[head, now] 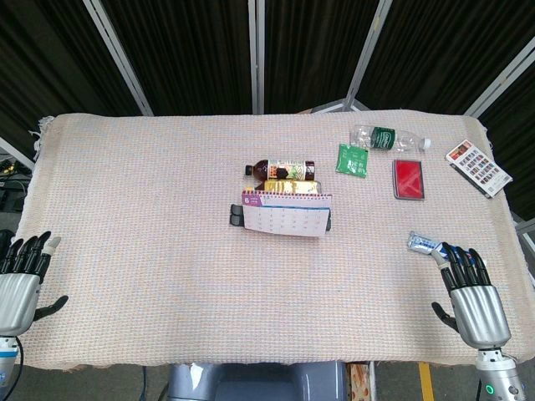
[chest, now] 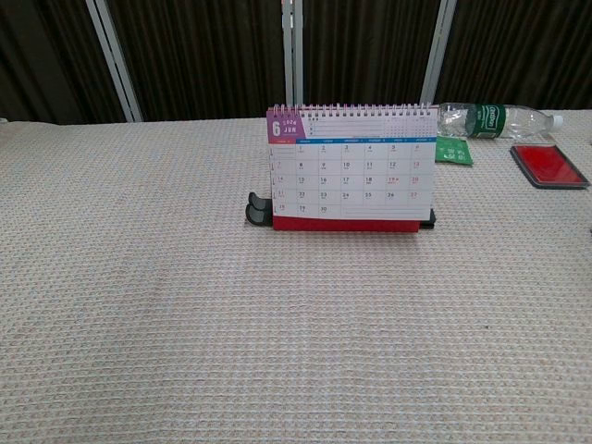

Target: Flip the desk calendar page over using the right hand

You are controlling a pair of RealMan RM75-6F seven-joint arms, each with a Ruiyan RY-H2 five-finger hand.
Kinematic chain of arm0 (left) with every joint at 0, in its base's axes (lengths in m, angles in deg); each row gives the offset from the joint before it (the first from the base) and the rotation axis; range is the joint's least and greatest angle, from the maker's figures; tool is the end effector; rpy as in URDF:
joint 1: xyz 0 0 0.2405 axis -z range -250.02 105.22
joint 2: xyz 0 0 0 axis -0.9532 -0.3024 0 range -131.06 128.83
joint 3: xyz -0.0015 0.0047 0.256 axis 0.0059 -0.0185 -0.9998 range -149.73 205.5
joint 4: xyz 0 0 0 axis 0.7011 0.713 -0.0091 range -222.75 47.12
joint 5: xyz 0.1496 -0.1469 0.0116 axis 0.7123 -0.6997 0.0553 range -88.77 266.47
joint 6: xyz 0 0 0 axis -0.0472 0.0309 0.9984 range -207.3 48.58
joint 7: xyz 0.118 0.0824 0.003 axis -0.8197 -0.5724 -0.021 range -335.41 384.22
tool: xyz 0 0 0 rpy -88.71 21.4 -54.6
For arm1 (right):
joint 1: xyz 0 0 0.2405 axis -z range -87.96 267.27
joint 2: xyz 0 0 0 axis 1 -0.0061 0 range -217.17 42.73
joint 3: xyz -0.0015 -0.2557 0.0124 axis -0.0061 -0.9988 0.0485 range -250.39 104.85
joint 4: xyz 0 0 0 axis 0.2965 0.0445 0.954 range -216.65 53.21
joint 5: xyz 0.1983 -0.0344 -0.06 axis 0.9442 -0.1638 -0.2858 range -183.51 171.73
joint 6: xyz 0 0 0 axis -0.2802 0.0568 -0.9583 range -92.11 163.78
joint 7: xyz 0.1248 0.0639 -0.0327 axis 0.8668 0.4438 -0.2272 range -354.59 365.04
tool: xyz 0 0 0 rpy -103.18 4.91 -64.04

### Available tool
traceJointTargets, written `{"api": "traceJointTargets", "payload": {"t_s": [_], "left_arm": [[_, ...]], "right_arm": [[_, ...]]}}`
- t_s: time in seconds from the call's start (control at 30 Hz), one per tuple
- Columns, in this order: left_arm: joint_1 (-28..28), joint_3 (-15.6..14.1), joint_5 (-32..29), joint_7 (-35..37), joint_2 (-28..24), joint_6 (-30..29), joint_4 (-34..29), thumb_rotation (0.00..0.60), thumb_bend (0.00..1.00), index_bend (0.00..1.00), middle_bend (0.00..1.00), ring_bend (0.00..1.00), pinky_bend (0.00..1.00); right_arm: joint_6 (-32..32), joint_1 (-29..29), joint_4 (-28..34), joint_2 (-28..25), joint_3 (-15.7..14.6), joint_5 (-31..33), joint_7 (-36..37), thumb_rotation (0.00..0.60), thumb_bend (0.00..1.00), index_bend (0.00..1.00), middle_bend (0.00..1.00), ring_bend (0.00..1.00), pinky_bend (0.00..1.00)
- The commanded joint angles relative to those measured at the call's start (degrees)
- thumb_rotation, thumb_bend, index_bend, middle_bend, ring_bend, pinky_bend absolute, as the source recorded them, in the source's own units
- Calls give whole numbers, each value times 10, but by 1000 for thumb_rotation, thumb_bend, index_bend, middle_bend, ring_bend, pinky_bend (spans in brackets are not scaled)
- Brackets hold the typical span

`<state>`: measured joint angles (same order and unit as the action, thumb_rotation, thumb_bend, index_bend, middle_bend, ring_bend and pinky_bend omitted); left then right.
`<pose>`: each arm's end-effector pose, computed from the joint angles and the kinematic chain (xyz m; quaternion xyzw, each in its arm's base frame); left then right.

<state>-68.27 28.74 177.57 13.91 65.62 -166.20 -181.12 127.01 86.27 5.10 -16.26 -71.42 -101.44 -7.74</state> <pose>-0.3004 0.1690 0.1399 -0.6298 -0.3445 -0.3572 0.5975 -0.2970 -0.1660 0.1303 0.6509 -0.2722 0.3766 0.6004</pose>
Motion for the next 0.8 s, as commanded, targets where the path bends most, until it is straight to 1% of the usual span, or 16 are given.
{"api": "traceJointTargets", "payload": {"t_s": [0.03, 0.57, 0.6, 0.63, 0.67, 0.7, 0.73, 0.8], "left_arm": [[0, 0, 0, 1, 0, 0, -1, 600, 119, 0, 0, 0, 0], [3, 3, 1, 3, -1, 1, -4, 600, 117, 0, 0, 0, 0], [3, 3, 1, 5, -2, 0, -4, 600, 117, 0, 0, 0, 0], [3, 3, 0, 6, -2, 0, -4, 600, 117, 0, 0, 0, 0], [2, 3, 0, 8, -3, -1, -5, 600, 117, 0, 0, 0, 0], [2, 4, -1, 10, -4, -2, -5, 600, 117, 0, 0, 0, 0], [1, 5, -1, 13, -4, -5, -6, 600, 117, 0, 0, 0, 0], [0, 7, 0, 17, -6, -9, -6, 600, 117, 0, 0, 0, 0]], "right_arm": [[0, 0, 0, 0, 0, 0, 0, 600, 110, 0, 0, 0, 0], [-7, -1, 5, -2, -3, 1, 17, 600, 110, 0, 0, 0, 0], [-8, -2, 6, 0, -2, 1, 18, 600, 110, 0, 41, 37, 49], [-8, -3, 8, 2, -1, 2, 19, 600, 118, 0, 166, 157, 181], [-3, -4, 12, 6, 4, 2, 18, 600, 128, 0, 278, 262, 289], [1, -5, 14, 9, 9, 1, 17, 600, 156, 5, 469, 441, 464], [4, -8, 21, 16, 14, 1, 22, 600, 194, 15, 612, 572, 579], [-14, -20, 47, 25, 20, 9, 48, 600, 268, 31, 733, 681, 668]]}}
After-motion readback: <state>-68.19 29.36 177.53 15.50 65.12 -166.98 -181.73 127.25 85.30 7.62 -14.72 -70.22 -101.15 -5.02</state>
